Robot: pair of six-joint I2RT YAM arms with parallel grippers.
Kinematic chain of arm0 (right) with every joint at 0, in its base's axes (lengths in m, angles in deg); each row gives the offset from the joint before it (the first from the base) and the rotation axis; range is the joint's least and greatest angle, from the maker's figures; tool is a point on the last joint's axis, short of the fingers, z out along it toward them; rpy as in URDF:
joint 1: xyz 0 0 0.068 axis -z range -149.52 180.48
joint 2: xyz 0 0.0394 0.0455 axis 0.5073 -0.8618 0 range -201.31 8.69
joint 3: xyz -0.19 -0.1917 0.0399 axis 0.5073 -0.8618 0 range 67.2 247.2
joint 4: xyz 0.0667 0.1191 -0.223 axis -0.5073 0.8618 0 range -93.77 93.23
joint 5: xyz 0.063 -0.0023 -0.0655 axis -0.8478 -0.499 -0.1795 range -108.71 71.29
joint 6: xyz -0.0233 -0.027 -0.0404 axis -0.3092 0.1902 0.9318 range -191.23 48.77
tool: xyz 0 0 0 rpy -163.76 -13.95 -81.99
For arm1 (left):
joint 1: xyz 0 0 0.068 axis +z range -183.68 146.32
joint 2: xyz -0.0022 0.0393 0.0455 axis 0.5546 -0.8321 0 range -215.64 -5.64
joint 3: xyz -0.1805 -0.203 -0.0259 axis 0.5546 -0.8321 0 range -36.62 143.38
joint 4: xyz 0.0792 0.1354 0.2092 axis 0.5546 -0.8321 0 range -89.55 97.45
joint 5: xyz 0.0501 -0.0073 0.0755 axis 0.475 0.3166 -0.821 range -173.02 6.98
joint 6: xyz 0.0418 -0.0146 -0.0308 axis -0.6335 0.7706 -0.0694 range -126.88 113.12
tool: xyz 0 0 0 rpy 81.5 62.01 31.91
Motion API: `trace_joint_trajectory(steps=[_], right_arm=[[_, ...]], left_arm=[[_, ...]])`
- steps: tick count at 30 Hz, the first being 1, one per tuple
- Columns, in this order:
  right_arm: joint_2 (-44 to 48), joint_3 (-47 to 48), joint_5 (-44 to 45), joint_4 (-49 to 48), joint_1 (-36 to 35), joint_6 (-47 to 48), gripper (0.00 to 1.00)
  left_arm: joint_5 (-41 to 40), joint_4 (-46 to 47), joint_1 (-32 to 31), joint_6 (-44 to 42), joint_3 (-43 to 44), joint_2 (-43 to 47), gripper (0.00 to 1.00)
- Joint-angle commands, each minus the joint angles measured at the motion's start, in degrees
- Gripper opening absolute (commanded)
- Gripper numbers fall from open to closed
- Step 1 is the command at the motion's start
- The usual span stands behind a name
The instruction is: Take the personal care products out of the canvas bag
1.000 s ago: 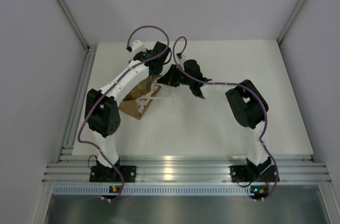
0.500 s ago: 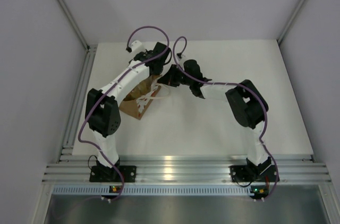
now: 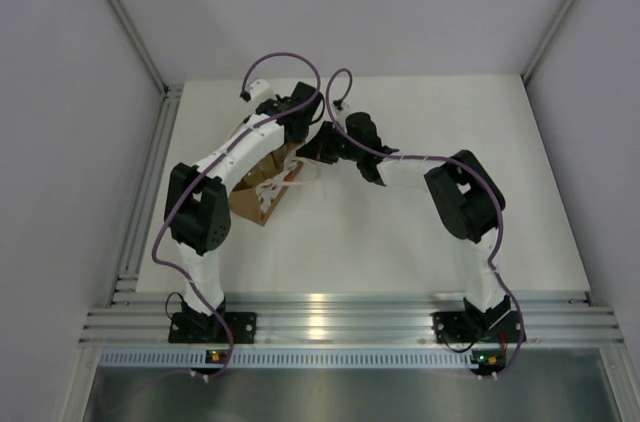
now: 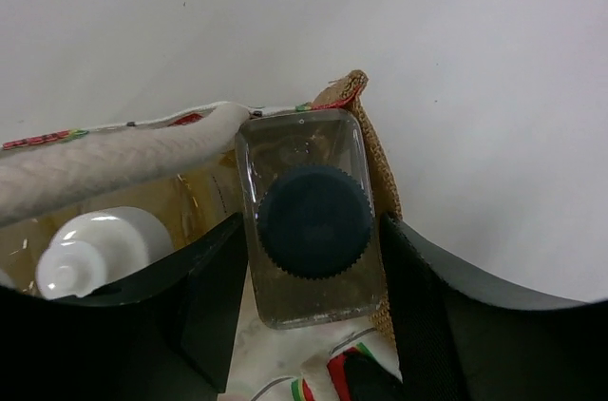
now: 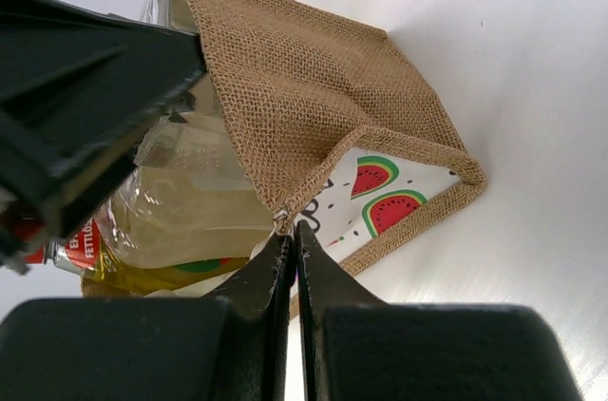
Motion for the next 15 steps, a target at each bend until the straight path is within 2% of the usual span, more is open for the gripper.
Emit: trace_joint_trajectory(steps=[1, 3, 7, 13, 14, 15], right_arm=[[-0.73, -1.87, 3.84, 6.18, 0.83, 1.49, 0.00], [-0.73, -1.87, 3.93, 6.18, 0.83, 1.49, 0.00], [-0.73, -1.78, 3.84, 6.26, 0.75, 1.49, 0.00], [-1.00, -1.61, 3.76, 6.18, 0.92, 1.41, 0.00], [-1.00, -1.61, 3.67, 6.18, 0.92, 1.32, 0.00], [-0.91, -1.61, 3.76, 6.09, 0.92, 1.14, 0.00]], left_arm=[[4.56, -3.16, 0.93, 0.05, -2.06, -4.22, 0.61], [4.48, -3.16, 1.02, -0.04, -1.79, -4.22, 0.60], [4.21, -3.16, 0.93, 0.05, -2.06, -3.79, 0.45], [3.86, -3.16, 0.93, -1.53, -0.56, -3.17, 0.46], [3.77, -3.16, 0.93, -1.62, -0.48, -3.08, 0.43], [3.77, -3.16, 0.93, -1.70, -0.39, -3.08, 0.36]])
